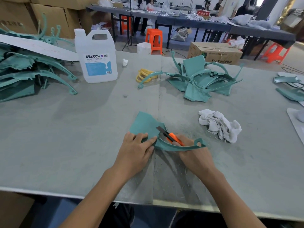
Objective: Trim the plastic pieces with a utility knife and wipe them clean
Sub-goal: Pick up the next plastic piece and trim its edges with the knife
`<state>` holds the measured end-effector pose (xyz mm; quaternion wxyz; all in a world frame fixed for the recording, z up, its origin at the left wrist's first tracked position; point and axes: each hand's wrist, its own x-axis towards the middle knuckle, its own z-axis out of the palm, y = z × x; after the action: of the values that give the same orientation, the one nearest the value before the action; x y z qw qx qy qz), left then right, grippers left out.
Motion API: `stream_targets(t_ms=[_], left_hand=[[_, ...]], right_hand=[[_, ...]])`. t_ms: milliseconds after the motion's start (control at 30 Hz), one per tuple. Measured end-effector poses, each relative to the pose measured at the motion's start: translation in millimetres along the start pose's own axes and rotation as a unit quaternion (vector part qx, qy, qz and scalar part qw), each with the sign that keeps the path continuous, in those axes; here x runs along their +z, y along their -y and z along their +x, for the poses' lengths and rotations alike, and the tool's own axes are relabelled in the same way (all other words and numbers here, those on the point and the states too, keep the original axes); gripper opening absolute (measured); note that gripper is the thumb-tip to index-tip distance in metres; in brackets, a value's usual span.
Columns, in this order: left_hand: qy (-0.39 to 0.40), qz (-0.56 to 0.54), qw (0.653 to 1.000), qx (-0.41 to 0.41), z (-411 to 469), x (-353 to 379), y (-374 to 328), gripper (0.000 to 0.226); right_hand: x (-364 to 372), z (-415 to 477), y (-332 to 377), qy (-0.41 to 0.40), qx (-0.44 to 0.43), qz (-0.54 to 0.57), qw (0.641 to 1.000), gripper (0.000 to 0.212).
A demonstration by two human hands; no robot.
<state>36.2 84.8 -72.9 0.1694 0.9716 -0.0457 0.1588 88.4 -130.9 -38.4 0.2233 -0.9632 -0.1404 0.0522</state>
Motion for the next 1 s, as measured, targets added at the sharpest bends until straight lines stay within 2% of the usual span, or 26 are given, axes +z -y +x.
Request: stream_targets(t_ms=[100,233,367,500,633,767,900,1000], left_hand=[[0.008,0.004,1.0,0.001,-2.4,1.2,0.1,0.04],[0.039,-0.065,0.996,-0.055,0.1,1.0,5.8,0.045],[0.09,-0.069,0.99,-0.078,8.5,-2.6,6.4,0.072],[0.097,-0.078,0.988,-0.09,6.4,0.2,7.8,0.09],[0.09,-0.085,0.987,-0.101,7.6,2.5,9.4,0.081],[0.091,-0.074,0.988,-0.102,6.5,5.1,11.5,0.082],[0.078,-0.082,0.988,-0.104,6.4,5.8,10.9,0.086],[0.08,-0.074,0.989,-0.104,5.5,5.8,10.7,0.085]], right_hand=[[-4.6,4.9,-7.9,-0.011,0.003,-0.026,1.0,0.024],[-11.7,5.6,-7.3,0.041,-0.061,-0.013,0.997,0.021],[-25.3,9.6,-12.0,0.088,-0.11,-0.004,0.99,0.025],[-30.1,12.9,-14.5,0.111,-0.114,-0.022,0.987,0.019],[-28.5,20.7,-13.6,0.052,-0.104,-0.113,0.987,0.027],[-23.1,16.7,-10.5,0.088,-0.13,-0.099,0.983,0.028],[-21.3,21.1,-15.0,0.045,-0.113,-0.113,0.986,0.026],[-14.5,14.0,-14.9,0.05,-0.131,-0.119,0.983,0.029]])
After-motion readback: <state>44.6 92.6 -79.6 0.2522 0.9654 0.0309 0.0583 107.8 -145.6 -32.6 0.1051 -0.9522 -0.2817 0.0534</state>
